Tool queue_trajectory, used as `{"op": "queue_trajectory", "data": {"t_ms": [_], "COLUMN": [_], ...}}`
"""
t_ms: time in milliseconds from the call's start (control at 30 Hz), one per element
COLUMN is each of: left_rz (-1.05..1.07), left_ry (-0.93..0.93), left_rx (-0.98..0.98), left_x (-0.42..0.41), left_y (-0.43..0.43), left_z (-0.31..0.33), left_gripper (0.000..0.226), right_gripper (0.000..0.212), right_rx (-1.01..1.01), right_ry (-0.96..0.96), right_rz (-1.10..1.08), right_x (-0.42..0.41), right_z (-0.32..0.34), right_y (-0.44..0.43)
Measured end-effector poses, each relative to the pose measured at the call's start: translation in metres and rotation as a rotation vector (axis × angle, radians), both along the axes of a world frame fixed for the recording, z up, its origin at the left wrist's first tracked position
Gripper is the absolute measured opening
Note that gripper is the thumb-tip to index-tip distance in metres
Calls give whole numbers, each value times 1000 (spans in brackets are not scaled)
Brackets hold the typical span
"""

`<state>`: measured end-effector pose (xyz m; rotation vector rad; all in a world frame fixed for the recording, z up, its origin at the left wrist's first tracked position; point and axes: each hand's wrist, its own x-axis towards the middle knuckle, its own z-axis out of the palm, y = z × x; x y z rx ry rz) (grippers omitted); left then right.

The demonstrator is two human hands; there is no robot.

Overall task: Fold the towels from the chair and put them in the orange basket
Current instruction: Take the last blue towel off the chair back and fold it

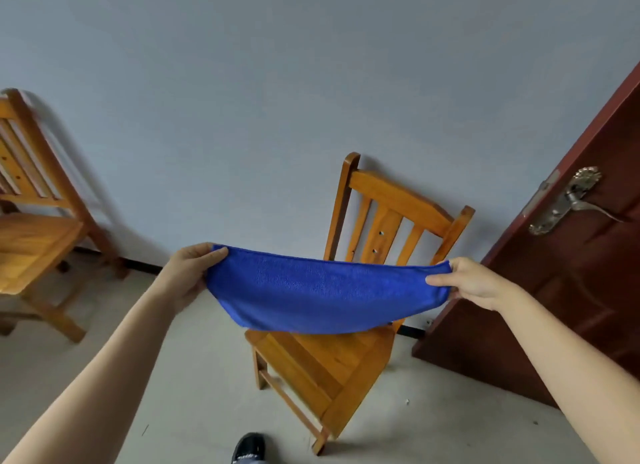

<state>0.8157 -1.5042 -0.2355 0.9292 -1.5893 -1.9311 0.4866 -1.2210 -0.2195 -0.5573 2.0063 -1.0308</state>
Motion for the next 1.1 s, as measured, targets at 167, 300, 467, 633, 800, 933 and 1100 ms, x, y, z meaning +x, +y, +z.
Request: {"op": "queue_trajectory", "data": {"t_ms": [167, 300, 467, 633, 800, 933, 1100], "left_rz": [59, 67, 117, 189, 235, 276, 340], "left_ry": [-135, -225, -336, -428, -527, -589, -600], "left_rx": [161, 292, 359, 432, 480, 442, 454], "left_x": [17, 14, -3, -32, -54, -71, -103], "left_y": [40, 50, 41, 13, -17, -38, -58], "left_z": [-66, -105, -148, -198, -246, -288, -345], "left_gripper": [18, 17, 19, 14, 13, 14, 11], "right_gripper": [16, 21, 15, 6, 14, 20, 25], "right_rx": [122, 195, 224, 247, 281, 299, 334], "right_ry": [-110, -198, -232, -220, -169, -134, -34], "right_rz": [11, -41, -194, -391, -528, -553, -526], "right_x": [12, 12, 13, 12, 3, -3, -26], "right_z": [-59, -95, -139, -195, -246, -291, -351], "right_y": [21, 22, 4, -27, -56, -79, -105]}}
